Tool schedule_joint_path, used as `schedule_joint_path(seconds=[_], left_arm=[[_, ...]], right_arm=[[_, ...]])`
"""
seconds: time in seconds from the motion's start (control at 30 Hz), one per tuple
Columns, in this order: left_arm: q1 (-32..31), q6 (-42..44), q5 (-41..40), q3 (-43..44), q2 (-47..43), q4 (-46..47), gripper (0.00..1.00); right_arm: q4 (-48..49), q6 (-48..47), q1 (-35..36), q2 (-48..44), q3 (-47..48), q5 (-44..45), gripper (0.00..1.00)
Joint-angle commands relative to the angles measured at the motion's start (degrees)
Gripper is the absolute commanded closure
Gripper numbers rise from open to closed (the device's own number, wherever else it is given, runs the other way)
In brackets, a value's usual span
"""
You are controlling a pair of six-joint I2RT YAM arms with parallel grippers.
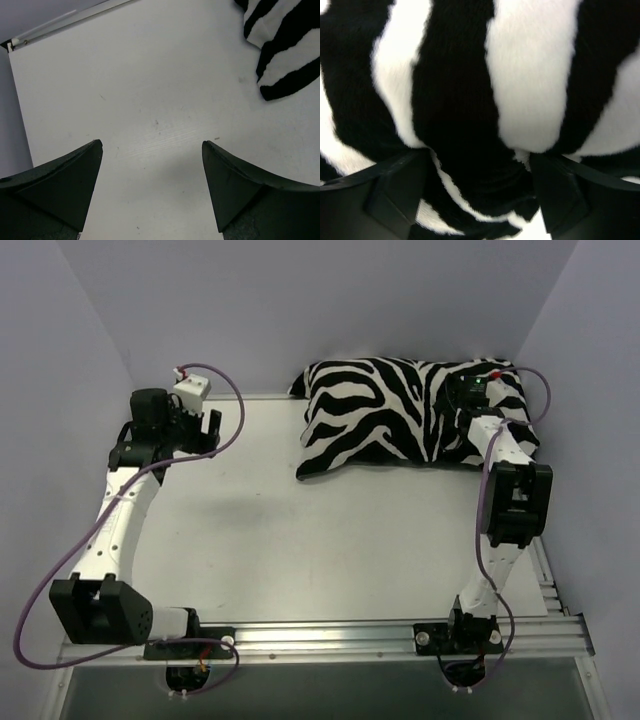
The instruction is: Remove the pillowcase from the pillow
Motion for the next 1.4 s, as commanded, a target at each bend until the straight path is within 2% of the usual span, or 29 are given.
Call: schedule_joint_path(seconds=[0.0, 0.07, 0.1, 0.13, 0.17, 0.2, 0.27, 0.43, 0.6, 0.73, 0.83, 0.93, 1.0, 1.07, 1.1, 1.13, 1.2, 1.27, 1.37], left_arm=[[0.1, 2.1, 0.2, 4.3, -4.0, -14.9, 0.09], [0.1, 2.4, 0.7, 3.7, -6.5, -16.8, 0.1], [0.0, 2.5, 0.7, 3.3, -7.3, -17.1, 0.1], [0.1, 2.5, 0.7, 2.9, -8.7, -18.0, 0.09], [0.0, 2.4, 0.9, 2.6, -9.3, -18.5, 0.09], [0.1, 2.0, 0.9, 2.1, -9.8, -18.9, 0.09], [0.2, 1.7, 0.9, 1.6, -11.0, -20.1, 0.1], [0.3, 0.7, 0.3, 2.3, -11.7, -22.4, 0.1], [0.3, 0.5, 0.2, 3.6, -12.6, -23.6, 0.1], [0.3, 0.3, 0.6, 3.8, -13.8, -24.3, 0.09], [0.3, 0.5, 1.1, 4.1, -14.3, -25.1, 0.09], [0.3, 1.0, 2.0, 5.2, -14.4, -26.2, 0.1], [0.3, 1.7, 4.1, 6.9, -14.4, -26.9, 0.09], [0.3, 2.7, 7.4, 8.5, -14.5, -28.0, 0.06], [0.2, 4.1, 14.2, 10.6, -14.4, -28.6, 0.02], [0.1, 4.6, 18.4, 11.8, -14.1, -29.9, 0.06], [-1.1, 3.9, 29.7, 14.2, -13.7, -30.1, 0.06], [-2.6, 0.7, 33.3, 18.2, -12.3, -28.1, 0.06], [-6.9, -1.7, 33.0, 22.2, -9.2, -26.1, 0.06]], right_arm=[[-1.3, 2.2, -0.1, 6.2, 5.4, -7.7, 0.23], [0.5, 2.6, -0.1, 8.1, 6.6, -11.8, 0.36], [0.6, 2.7, -0.1, 9.1, 7.1, -13.7, 0.51], [0.6, 2.7, -0.1, 9.1, 7.3, -14.3, 0.55], [1.0, 2.6, 0.0, 8.8, 7.4, -14.8, 0.65], [1.3, 2.4, 0.0, 7.1, 7.0, -15.2, 0.84], [1.1, 0.4, 0.2, 2.7, 6.8, -14.7, 1.0], [-1.8, -8.6, 1.8, -9.8, 11.5, -8.6, 1.0], [-5.9, -21.6, 8.3, -20.4, 21.7, -2.1, 1.0], [-9.8, -30.6, 12.5, -23.1, 33.5, -0.8, 1.0], [-11.2, -34.4, 15.1, -24.1, 37.9, -0.6, 1.0], [-12.5, -34.4, 18.4, -24.5, 40.5, -4.2, 1.0], [-12.9, -32.4, 21.3, -24.7, 39.7, -6.3, 1.0], [-12.4, -32.8, 28.5, -24.6, 38.0, -5.3, 1.0], [-12.4, -33.1, 31.4, -23.9, 36.7, -3.6, 1.0], [-12.5, -33.5, 33.8, -23.1, 36.6, -0.2, 1.0], [-13.4, -33.1, 39.3, -20.2, 36.9, 1.7, 1.0], [-13.5, -31.8, 42.6, -17.2, 38.1, 2.4, 1.0], [-12.6, -28.9, 45.2, -14.5, 39.5, 2.5, 1.0]])
